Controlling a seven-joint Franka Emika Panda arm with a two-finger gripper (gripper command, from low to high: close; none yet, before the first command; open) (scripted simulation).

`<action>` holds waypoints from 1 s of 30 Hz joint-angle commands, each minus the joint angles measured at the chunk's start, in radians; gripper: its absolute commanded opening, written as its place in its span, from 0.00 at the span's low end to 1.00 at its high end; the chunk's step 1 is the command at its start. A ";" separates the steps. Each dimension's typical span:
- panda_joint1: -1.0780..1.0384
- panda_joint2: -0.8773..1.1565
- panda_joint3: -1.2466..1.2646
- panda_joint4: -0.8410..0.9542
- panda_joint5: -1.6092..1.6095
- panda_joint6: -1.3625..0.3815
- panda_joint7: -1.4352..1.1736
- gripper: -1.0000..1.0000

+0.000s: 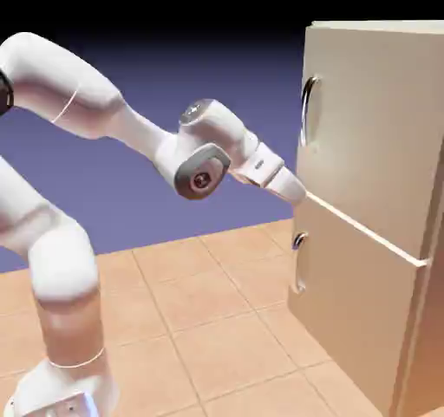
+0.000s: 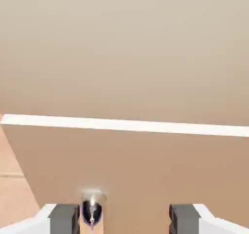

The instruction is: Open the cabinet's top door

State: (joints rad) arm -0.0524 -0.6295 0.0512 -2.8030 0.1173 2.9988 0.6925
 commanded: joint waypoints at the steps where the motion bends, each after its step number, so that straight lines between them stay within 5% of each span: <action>1: -0.024 -0.022 0.019 0.003 0.044 -0.014 -0.018 0.50; 30: -0.717 -0.662 0.570 0.078 1.305 -0.425 -0.540 0.50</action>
State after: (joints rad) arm -0.7691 -1.2912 0.6207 -2.7247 1.4223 2.5743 0.1524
